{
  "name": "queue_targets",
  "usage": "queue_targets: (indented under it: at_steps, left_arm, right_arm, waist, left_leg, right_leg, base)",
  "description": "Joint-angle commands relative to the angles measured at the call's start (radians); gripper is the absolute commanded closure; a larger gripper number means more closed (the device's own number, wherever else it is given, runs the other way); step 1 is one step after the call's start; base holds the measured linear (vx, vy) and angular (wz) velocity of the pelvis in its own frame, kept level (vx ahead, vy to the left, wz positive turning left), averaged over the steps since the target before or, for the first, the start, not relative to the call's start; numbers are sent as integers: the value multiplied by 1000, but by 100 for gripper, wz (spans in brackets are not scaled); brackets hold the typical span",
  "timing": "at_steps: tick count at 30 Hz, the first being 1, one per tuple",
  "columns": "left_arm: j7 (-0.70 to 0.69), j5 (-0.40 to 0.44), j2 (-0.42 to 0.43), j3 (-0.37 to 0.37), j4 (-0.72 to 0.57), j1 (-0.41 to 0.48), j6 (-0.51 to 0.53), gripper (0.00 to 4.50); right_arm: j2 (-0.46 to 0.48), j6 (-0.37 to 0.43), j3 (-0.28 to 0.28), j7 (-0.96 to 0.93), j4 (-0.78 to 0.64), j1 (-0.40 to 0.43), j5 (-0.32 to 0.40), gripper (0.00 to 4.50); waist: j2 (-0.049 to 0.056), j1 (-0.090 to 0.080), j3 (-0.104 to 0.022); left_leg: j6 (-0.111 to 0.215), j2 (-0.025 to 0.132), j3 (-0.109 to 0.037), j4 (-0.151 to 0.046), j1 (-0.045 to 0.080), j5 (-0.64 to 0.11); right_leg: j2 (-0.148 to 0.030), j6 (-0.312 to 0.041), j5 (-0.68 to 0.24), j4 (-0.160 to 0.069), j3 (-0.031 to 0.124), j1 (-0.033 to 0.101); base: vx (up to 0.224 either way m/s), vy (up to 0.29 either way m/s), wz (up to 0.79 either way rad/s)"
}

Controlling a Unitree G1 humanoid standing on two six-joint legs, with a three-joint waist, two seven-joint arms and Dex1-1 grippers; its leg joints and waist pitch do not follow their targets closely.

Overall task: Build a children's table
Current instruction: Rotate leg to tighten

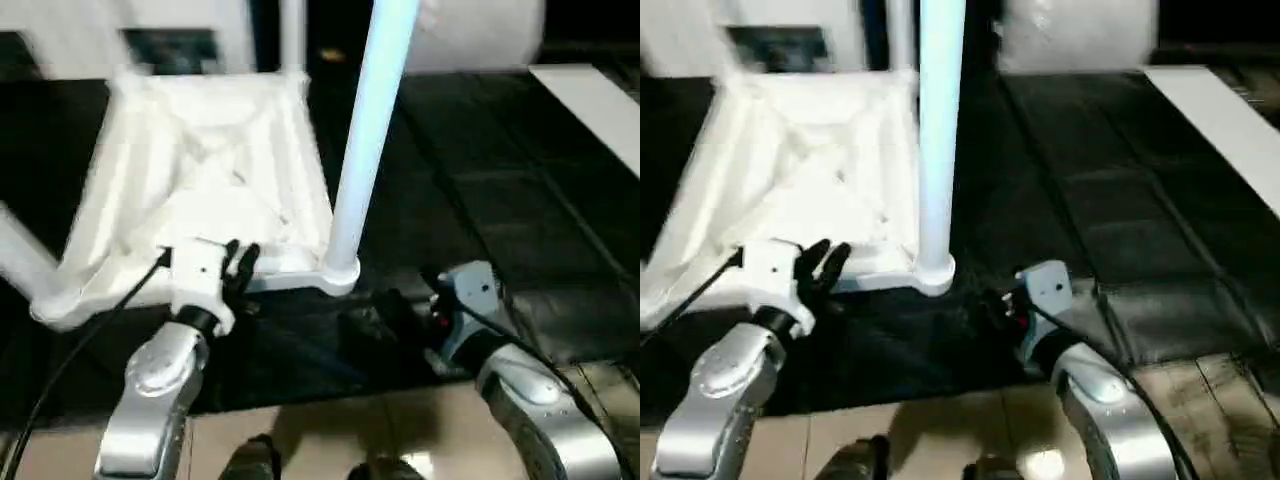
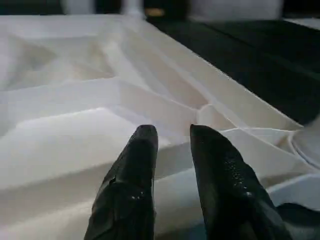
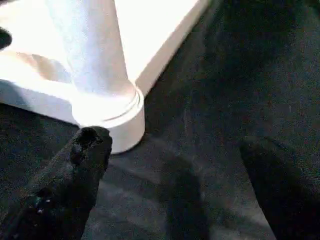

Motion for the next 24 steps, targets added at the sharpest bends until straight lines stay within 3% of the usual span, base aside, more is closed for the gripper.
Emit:
queue_targets:
  at_steps: [1,2,3,4,5,6,7,8,9,10,11,12,13,14,15,17,20,24]
  left_arm:
    - [9,3,1,-11,-15,10,3,324]
    - [12,7,1,-11,-14,13,-5,324]
    - [18,14,3,-11,-10,20,-26,324]
    - [19,14,3,-12,-10,20,-27,324]
    - [18,15,4,-12,-9,22,-31,324]
    - [22,10,-2,-5,-8,25,-29,324]
    - [21,6,-5,-1,-9,27,-32,324]
    - [21,6,-5,-1,-9,27,-32,324]
    - [18,6,-4,1,-10,31,-36,324]
    - [16,6,-3,1,-11,34,-39,304]
    - [6,-4,-1,4,-14,44,-42,289]
    - [1,-11,1,5,-16,51,-45,289]
    - [-2,-20,1,9,-21,59,-49,283]
    - [-4,-28,0,13,-27,67,-52,268]
    - [-2,-26,4,17,-32,75,-59,252]
    - [-1,-20,7,18,-32,77,-63,241]
    - [-10,-15,19,24,-26,81,-72,208]
    - [-58,-19,61,14,-24,87,-68,177]
  right_arm:
    - [-3,-9,-15,2,-6,13,7,0]
    - [-4,-9,-16,2,-6,13,8,0]
    - [-8,-8,-14,5,-4,13,8,0]
    - [-8,-8,-14,5,-4,13,8,0]
    - [-8,-9,-14,6,-3,13,7,0]
    - [-9,-6,-13,14,-3,15,16,0]
    - [-10,-2,-14,24,-6,16,28,0]
    - [-10,-2,-14,24,-6,16,28,0]
    - [-13,0,-16,35,-11,18,42,0]
    - [-14,0,-17,41,-14,20,49,0]
    - [-16,6,-25,50,-21,20,65,0]
    - [-17,10,-30,54,-26,20,76,0]
    - [-22,8,-35,61,-30,18,82,0]
    - [-29,5,-37,70,-33,16,85,0]
    - [-41,-14,-34,85,-32,10,79,0]
    - [-45,-24,-31,90,-30,9,74,0]
    - [-62,-41,-12,123,-14,-8,76,0]
    - [-63,-37,-4,141,1,-22,96,0]
  waist:
    - [-41,18,-61]
    - [-44,35,-54]
    - [-49,49,-54]
    - [-45,54,-62]
    - [-44,53,-58]
    - [-19,49,-57]
    - [1,46,-65]
    - [1,34,-65]
    - [27,6,-77]
    - [29,10,-74]
    - [19,7,-63]
    - [11,12,-54]
    - [9,13,-50]
    - [2,13,-44]
    - [4,13,-41]
    - [5,12,-42]
    - [7,14,-56]
    - [7,21,-68]
  left_leg:
    - [130,33,69,42,-12,-103]
    - [106,31,81,61,-19,-76]
    - [90,34,96,82,-28,-98]
    - [81,38,104,84,-32,-107]
    - [47,41,116,47,-8,-81]
    - [23,76,114,-6,25,-80]
    - [23,111,105,-21,49,-83]
    - [60,156,86,-39,68,-109]
    - [141,232,37,-52,90,-62]
    - [157,222,46,-51,87,-81]
    - [147,196,69,-54,67,-154]
    - [111,176,90,-59,61,-237]
    - [91,172,97,-60,64,-275]
    - [60,167,109,-62,69,-324]
    - [33,167,118,-65,70,-357]
    - [3,171,123,-73,71,-392]
    - [-2,175,128,-77,69,-355]
    - [32,172,140,-70,68,-264]
  right_leg:
    - [-196,142,115,-170,143,69]
    - [-193,280,146,-174,143,56]
    - [-190,409,214,-167,156,63]
    - [-192,387,393,-140,141,94]
    - [-149,296,531,-126,97,94]
    - [-114,189,534,-122,62,85]
    - [-104,149,504,-114,49,75]
    - [-97,127,452,-106,41,60]
    - [-131,-43,307,-85,34,38]
    - [-136,-92,265,-98,35,37]
    - [-153,-167,199,-118,47,50]
    - [-160,-202,92,-138,52,61]
    - [-159,-208,18,-146,53,58]
    - [-159,-205,-132,-160,56,54]
    - [-154,-191,-239,-167,56,48]
    - [-150,-161,-317,-173,55,41]
    - [-144,-152,-201,-166,52,42]
    - [-146,-174,-62,-157,52,43]
  base:
    - [49,-238,26]
    - [35,-202,0]
    - [4,-132,1]
    - [4,-132,1]
    - [-4,-52,-3]
    - [0,0,0]
    - [0,0,0]
    - [0,0,0]
    - [-42,54,2]
    - [-42,54,2]
    - [-51,64,1]
    - [-68,54,3]
    - [-68,54,3]
    - [-54,42,5]
    - [0,0,0]
    - [0,0,0]
    - [0,0,0]
    - [0,0,0]
